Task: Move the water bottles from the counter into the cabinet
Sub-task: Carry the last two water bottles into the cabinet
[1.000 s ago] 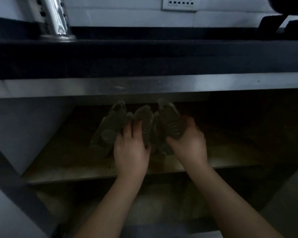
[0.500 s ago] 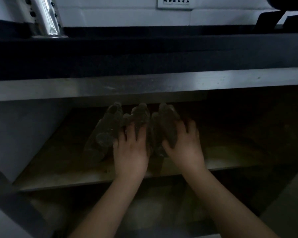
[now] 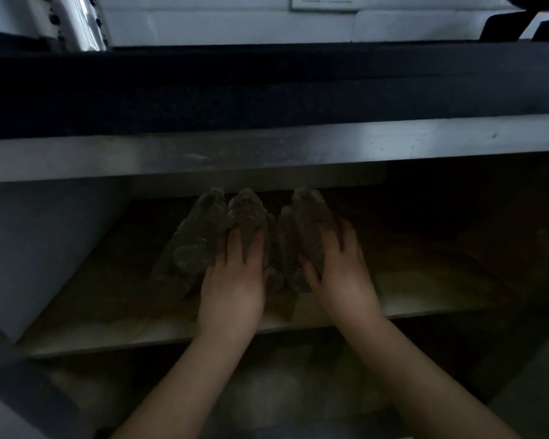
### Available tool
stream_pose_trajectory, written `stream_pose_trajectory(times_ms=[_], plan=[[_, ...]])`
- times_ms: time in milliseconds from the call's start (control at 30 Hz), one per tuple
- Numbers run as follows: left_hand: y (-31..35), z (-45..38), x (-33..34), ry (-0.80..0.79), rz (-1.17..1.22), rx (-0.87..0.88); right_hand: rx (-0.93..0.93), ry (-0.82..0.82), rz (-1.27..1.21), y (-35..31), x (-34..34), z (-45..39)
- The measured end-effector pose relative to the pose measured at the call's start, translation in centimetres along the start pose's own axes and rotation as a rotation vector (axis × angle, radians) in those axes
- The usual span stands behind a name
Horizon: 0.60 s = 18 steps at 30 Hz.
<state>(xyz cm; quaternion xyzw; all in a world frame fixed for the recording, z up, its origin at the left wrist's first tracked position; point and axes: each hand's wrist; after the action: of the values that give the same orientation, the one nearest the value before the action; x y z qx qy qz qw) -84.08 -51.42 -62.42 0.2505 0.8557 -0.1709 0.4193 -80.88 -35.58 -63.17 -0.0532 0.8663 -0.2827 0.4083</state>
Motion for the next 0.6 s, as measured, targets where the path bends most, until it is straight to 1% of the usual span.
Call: stream_pose_trajectory(times_ms=[100,200,267,333,400,467,533,600], plan=[[-0.4,-1.0,0.4,-0.084,-0.005,-0.027,0.029,-0.009,0.033,0.0,0.2,-0.4],[-0.7,-1.3,0.3,-0.100,-0.036,-0.026,0.055,-0.023,0.054,-0.1,0.2,-0.3],[-0.6,-1.0,-0.4,-0.077,-0.062,-0.008,0.041,-0.009,0.089,-0.2,0.0,0.0],[-0.6,-0.7,-0.9,-0.008,-0.076,0.044,0.006,0.042,0.135,-0.2,-0.3,0.2],[-0.7,-0.3,-1.1,0.041,-0.054,0.085,-0.047,0.092,0.157,0.0,-0.5,0.7],[-0.8,-0.1,-1.3,0.066,-0.017,0.087,-0.094,0.116,0.131,0.0,-0.9,1.3],[-0.7,0.1,-1.6,0.057,0.029,0.081,-0.107,0.107,0.115,0.0,-1.4,1.9],[-0.5,0.6,-2.3,0.030,0.056,0.075,-0.101,0.064,0.118,0.1,-2.3,3.0]])
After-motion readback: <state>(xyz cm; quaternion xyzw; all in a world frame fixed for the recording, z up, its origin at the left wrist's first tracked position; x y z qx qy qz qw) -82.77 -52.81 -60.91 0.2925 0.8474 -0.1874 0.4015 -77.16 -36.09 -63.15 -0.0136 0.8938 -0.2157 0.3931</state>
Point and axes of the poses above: each hand's wrist, its own z-axis away from the middle knuckle, its own x-axis out of the palm, y = z × x, and after that the axes turned 11 degrees about x, right-handed
